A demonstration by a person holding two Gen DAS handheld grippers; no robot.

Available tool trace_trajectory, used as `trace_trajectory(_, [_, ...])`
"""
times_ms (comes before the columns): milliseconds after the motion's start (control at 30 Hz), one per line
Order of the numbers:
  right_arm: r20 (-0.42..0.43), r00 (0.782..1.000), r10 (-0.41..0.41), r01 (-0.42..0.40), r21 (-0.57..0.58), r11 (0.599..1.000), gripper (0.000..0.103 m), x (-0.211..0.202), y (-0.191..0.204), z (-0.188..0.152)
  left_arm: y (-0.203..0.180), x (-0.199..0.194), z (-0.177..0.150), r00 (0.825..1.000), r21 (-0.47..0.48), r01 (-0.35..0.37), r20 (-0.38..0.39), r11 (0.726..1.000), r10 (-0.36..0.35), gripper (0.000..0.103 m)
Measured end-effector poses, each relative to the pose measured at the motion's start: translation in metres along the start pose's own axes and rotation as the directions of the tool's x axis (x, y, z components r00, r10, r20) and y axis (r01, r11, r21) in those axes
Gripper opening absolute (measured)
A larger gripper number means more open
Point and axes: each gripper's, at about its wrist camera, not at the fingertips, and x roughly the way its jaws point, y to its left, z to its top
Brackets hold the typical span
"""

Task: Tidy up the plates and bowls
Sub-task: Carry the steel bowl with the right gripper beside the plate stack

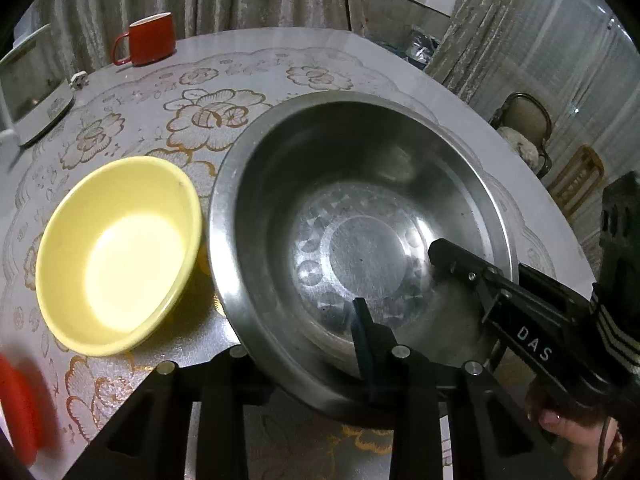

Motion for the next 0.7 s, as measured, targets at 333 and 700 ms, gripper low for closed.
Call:
trace_trajectory(333, [0.053,0.998,0.026,-0.028,0.042,0.999,0.013,-0.01,-0.009,-0.001,-0.009,-0.012,-0.003,1.0,0.03,0.018,-0.004,0.999,-0.018,0.029])
trace_trajectory(700, [0.095,0.995,0.001,-0.001,-0.001,1.0,0.012,-0.034,-0.004,-0.016,-0.02,-0.039,-0.009,0.999,0.068,0.034,0.033,0.997,-0.036,0.029])
